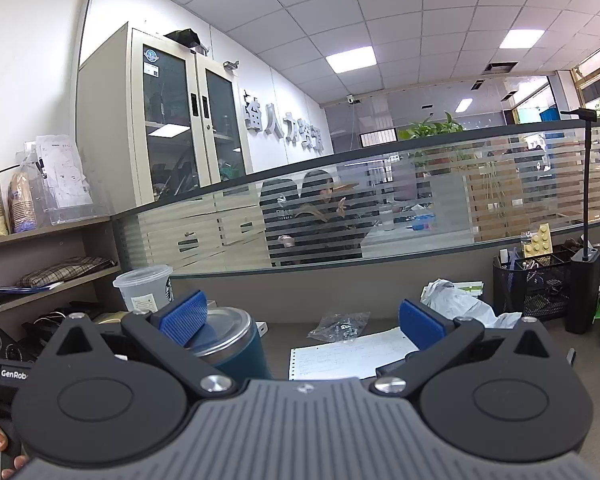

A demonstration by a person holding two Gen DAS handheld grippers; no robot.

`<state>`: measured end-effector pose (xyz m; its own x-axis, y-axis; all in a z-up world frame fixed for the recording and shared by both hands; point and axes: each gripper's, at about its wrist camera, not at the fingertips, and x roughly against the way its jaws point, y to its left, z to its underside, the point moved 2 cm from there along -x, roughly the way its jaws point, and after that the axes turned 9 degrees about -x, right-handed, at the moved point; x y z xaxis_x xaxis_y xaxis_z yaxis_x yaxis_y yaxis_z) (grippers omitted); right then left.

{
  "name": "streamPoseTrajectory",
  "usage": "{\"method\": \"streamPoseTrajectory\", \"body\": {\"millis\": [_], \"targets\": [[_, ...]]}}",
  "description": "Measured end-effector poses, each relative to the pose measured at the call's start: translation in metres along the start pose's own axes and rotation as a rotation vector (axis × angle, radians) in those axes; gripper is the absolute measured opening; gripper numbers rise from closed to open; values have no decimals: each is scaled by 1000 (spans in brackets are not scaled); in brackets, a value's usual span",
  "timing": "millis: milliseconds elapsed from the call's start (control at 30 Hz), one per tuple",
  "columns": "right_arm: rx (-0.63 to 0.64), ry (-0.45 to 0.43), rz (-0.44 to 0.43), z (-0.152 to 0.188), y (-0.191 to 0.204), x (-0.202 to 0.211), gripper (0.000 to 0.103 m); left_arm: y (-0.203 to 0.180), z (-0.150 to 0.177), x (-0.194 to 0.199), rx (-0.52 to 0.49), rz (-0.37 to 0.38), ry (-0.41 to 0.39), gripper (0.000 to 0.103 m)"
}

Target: Clean container

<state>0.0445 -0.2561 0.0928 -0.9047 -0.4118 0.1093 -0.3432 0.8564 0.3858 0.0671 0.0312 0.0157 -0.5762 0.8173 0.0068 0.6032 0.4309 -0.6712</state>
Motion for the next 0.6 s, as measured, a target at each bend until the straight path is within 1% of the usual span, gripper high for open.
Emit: {"method": "streamPoseTrajectory", "body": {"millis": [200,333,600], "targets": [[0,-1,1,2,2,0,103,3,-9,-5,9,-14,-28,11],[0,-1,1,3,3,1,103,3,-14,-5,26,-3,-65,11],[-1,-1,1,2,1,0,103,6,-6,-15,71,9,-78,11]]}}
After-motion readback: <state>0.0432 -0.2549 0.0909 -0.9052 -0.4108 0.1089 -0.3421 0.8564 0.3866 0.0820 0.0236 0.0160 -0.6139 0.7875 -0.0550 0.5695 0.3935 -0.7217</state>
